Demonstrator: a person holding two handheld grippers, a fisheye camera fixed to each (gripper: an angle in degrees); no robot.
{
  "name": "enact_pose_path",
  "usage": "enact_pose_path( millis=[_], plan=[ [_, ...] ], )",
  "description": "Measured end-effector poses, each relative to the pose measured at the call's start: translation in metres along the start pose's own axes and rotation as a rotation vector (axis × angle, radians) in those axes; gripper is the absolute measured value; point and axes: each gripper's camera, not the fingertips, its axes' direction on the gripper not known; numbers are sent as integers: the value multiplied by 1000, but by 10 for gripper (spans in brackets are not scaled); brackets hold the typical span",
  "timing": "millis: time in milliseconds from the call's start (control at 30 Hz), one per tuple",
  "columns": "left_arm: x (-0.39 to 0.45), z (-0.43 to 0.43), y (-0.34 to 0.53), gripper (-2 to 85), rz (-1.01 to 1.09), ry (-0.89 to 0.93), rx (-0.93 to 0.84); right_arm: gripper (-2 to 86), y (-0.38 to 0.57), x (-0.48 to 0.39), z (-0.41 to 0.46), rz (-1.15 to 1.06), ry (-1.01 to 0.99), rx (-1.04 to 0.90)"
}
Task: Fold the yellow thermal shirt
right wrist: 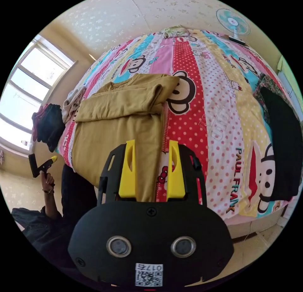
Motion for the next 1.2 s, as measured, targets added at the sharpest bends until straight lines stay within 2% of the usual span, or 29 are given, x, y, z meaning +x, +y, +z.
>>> enact_pose_path(
  millis=[100,200,233,300,367,433,500,567,633,667,733,833,933,1000,1067,1133,1200],
  plan=[
    [2,37,2,131,-20,-9,-144,138,50,10,17,63,-14,-96],
    [7,67,11,155,-28,85,-222,130,94,6,25,79,36,-58],
    [8,70,13,149,-32,76,-220,133,105,3,30,89,21,-59],
    [13,70,17,103,-51,-61,-165,130,116,1,42,99,-1,-67],
    [15,70,10,72,-24,-97,-207,107,122,0,50,127,16,-64],
    [18,64,-1,43,18,-45,-284,51,123,-6,48,130,73,-89],
    [24,48,-12,26,54,123,-327,42,124,-13,36,95,82,-90],
    [30,29,-19,22,82,192,-321,35,127,-18,19,54,5,-57],
    [40,5,-32,17,127,175,-314,32,125,-15,-10,12,-203,44],
    [48,-14,-44,16,170,159,-289,31,123,-13,-17,8,-234,74],
    [55,-44,-69,18,211,126,-220,31,104,-10,-38,-16,-166,143],
    [54,-67,-116,29,244,45,-129,36,64,-7,-32,-60,-59,139],
    [35,-57,-150,53,267,151,-154,49,34,21,4,-13,-111,98],
    [10,-59,-145,75,235,353,-113,73,32,39,29,48,-115,61],
    [-10,-59,-125,72,180,408,-47,114,43,52,45,81,-141,54],
    [-23,-53,-105,76,147,382,-46,143,67,65,58,86,-179,88],
    [-30,-37,-81,113,117,275,-66,148,84,74,70,88,-212,96]
  ],
)
